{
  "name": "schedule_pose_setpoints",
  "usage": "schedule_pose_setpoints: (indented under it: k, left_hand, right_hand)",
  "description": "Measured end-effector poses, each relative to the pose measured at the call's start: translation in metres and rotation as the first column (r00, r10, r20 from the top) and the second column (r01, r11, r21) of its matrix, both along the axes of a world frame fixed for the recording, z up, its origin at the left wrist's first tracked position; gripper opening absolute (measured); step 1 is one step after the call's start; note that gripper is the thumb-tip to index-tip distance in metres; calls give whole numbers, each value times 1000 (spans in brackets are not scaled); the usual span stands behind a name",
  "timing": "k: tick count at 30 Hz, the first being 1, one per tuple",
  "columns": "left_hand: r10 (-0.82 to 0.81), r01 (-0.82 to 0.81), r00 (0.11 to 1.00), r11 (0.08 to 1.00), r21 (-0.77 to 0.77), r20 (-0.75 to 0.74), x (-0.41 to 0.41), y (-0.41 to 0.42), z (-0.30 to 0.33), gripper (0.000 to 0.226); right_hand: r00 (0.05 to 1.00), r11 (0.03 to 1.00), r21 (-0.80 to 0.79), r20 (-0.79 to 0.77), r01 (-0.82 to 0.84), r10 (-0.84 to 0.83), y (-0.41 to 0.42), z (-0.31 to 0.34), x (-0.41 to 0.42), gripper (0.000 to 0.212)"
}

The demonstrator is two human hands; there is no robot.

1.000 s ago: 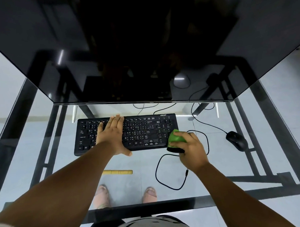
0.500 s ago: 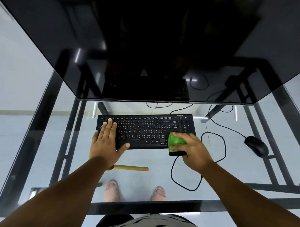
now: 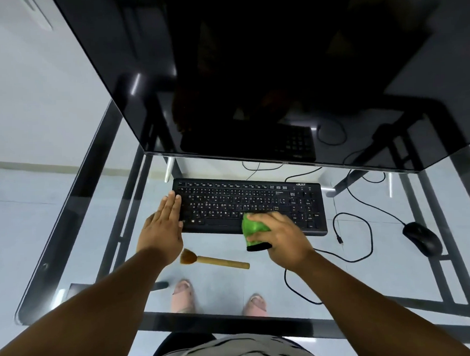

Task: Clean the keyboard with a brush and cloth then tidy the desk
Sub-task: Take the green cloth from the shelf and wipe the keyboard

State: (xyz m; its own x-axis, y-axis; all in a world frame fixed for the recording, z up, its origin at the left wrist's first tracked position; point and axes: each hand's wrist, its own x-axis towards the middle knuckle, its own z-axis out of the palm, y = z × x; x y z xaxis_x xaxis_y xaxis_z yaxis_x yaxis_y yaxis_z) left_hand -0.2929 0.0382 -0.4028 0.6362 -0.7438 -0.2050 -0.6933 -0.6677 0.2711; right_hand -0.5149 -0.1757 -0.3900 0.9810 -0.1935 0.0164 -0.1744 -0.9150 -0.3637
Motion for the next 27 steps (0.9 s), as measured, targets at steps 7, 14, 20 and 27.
schedule_pose_setpoints:
  k: [7, 14, 20, 27]
  left_hand:
    - [-6, 7, 1000, 999, 52, -12, 11, 22, -2, 62]
    - [-59, 60, 998, 996, 67, -20, 18, 25, -1, 61]
    - [-65, 66, 998, 996, 60, -25, 20, 27, -2, 61]
    - [-56, 58, 998, 997, 58, -31, 19, 27, -2, 61]
  right_hand:
    - [998, 997, 44, -24, 56, -55, 14, 8, 21, 68]
    - [999, 996, 85, -13, -34, 36, 54, 14, 82, 66]
    - [998, 997, 50, -37, -55, 57, 35, 11, 53, 65]
    - [986, 985, 67, 41, 156, -159, 23, 5, 27, 70]
